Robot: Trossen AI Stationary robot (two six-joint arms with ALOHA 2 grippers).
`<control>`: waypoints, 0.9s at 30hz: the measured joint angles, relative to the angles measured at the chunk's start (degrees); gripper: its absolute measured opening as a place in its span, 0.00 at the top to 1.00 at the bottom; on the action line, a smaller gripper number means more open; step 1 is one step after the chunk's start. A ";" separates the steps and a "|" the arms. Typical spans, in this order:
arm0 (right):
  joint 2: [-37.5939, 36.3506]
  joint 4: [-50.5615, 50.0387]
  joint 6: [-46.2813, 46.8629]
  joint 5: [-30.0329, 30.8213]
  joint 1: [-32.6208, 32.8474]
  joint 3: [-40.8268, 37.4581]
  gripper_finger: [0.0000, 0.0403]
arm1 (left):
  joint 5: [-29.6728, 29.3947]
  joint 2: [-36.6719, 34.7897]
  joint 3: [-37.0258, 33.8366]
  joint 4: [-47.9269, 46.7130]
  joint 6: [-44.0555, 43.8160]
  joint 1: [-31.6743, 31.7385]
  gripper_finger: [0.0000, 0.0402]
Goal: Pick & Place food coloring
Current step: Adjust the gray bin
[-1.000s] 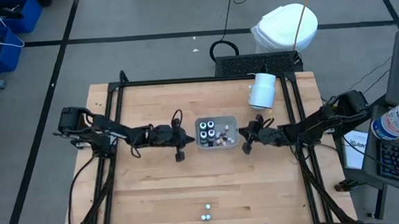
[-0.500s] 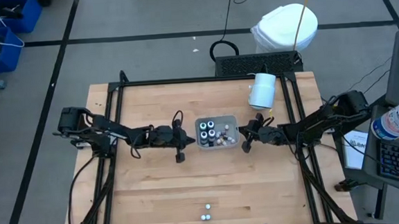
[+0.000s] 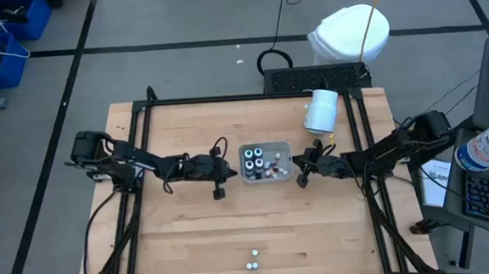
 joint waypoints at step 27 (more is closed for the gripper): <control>-0.59 -21.55 23.32 -4.63 5.62 0.09 1.00 | -0.30 -0.01 0.00 -4.67 -3.45 -0.05 0.89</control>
